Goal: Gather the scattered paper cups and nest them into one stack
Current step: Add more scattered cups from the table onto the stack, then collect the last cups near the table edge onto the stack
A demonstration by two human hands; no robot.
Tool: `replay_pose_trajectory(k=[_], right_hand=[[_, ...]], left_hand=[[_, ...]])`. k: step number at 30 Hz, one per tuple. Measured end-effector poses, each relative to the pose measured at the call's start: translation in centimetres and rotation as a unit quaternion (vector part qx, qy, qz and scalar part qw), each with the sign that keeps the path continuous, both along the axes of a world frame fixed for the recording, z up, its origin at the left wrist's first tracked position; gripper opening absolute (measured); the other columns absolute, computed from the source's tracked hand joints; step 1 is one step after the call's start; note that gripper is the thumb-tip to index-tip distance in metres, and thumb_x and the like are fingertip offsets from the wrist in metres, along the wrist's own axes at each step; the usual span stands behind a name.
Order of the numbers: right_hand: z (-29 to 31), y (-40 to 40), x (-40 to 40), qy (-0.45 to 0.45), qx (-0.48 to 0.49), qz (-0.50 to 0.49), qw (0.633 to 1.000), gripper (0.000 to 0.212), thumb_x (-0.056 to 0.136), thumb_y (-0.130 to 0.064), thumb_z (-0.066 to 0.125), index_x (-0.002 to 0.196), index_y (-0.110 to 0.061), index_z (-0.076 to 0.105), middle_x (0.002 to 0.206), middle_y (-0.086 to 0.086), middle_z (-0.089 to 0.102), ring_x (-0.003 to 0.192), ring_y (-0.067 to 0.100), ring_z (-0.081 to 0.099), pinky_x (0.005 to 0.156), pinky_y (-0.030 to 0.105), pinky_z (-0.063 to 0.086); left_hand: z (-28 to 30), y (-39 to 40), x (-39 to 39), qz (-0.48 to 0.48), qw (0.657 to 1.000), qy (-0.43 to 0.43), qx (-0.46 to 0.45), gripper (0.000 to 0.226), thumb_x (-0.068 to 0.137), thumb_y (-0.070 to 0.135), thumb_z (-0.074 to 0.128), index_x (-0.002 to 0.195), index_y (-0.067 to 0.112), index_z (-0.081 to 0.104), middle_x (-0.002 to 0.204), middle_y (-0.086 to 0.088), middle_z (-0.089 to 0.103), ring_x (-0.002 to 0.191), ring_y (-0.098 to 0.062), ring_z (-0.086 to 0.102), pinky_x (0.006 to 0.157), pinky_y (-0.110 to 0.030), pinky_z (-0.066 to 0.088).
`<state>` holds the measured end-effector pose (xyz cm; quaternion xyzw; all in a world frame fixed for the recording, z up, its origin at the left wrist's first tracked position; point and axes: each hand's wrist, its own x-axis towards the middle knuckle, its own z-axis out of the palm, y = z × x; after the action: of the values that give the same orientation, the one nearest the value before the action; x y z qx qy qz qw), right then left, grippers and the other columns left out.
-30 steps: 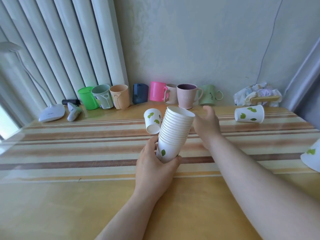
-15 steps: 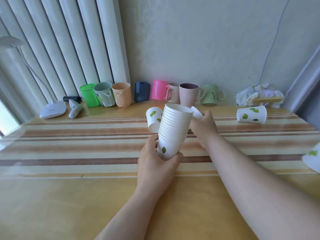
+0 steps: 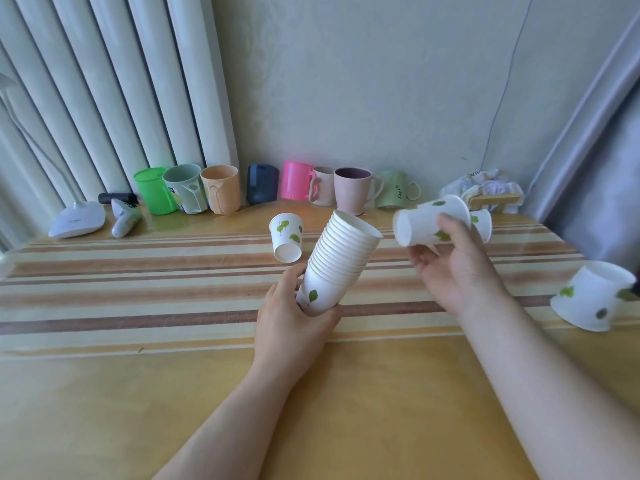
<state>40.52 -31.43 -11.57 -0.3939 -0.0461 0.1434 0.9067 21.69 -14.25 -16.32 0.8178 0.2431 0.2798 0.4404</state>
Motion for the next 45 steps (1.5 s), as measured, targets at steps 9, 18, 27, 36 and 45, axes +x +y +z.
replay_pose_trajectory(k=[9, 18, 27, 36, 45], right_hand=[[2.5, 1.7, -3.4, -0.144, -0.022, 0.04, 0.989, 0.072, 0.085, -0.006, 0.074, 0.152, -0.025, 0.053, 0.127, 0.006, 0.076, 0.109, 0.026, 0.077, 0.086, 0.043, 0.064], [1.3, 2.1, -4.9, -0.223, -0.195, 0.081, 0.952, 0.122, 0.073, -0.014, 0.089, 0.173, -0.029, 0.021, 0.154, 0.019, 0.06, 0.126, 0.024, 0.067, 0.098, 0.048, 0.057], [-3.3, 1.8, -8.4, -0.275, -0.416, 0.195, 0.844, 0.055, 0.072, -0.029, 0.097, 0.124, -0.027, 0.078, 0.12, -0.001, 0.084, 0.115, 0.027, 0.078, 0.103, 0.056, 0.062], [-4.1, -5.4, -4.7, -0.251, -0.49, 0.006, 0.835, 0.065, 0.059, -0.044, 0.09, 0.119, -0.041, 0.065, 0.111, -0.014, 0.081, 0.105, 0.01, 0.076, 0.095, 0.051, 0.064], [-5.0, -5.8, -4.2, -0.275, -0.541, 0.026, 0.795, 0.062, 0.059, -0.057, 0.088, 0.112, -0.046, 0.057, 0.103, -0.014, 0.075, 0.093, 0.008, 0.071, 0.083, 0.042, 0.064]], left_hand=[[0.0, -0.1, -0.1, -0.021, 1.0, -0.005, 0.022, 0.072, 0.075, 0.042, 0.089, 0.134, 0.062, 0.054, 0.11, 0.025, 0.067, 0.111, -0.004, 0.062, 0.091, -0.038, 0.055], [0.0, 0.1, -0.1, -0.014, 1.0, -0.013, 0.016, 0.072, 0.071, 0.044, 0.089, 0.131, 0.066, 0.055, 0.111, 0.024, 0.07, 0.111, -0.005, 0.065, 0.093, -0.041, 0.058], [0.1, -0.1, -0.3, -0.081, 0.996, -0.003, 0.022, 0.066, 0.062, 0.052, 0.088, 0.125, 0.055, 0.067, 0.111, 0.022, 0.076, 0.1, 0.005, 0.069, 0.076, -0.018, 0.057], [-0.4, 0.0, -0.8, -0.091, 0.99, 0.06, 0.085, 0.048, 0.086, 0.05, 0.081, 0.131, 0.053, 0.066, 0.116, 0.031, 0.067, 0.109, 0.012, 0.057, 0.089, -0.012, 0.041], [4.6, 4.9, -2.6, -0.053, 0.965, 0.179, -0.185, 0.038, 0.071, 0.039, 0.087, 0.107, 0.029, 0.081, 0.108, -0.005, 0.077, 0.089, -0.021, 0.074, 0.082, -0.04, 0.064]])
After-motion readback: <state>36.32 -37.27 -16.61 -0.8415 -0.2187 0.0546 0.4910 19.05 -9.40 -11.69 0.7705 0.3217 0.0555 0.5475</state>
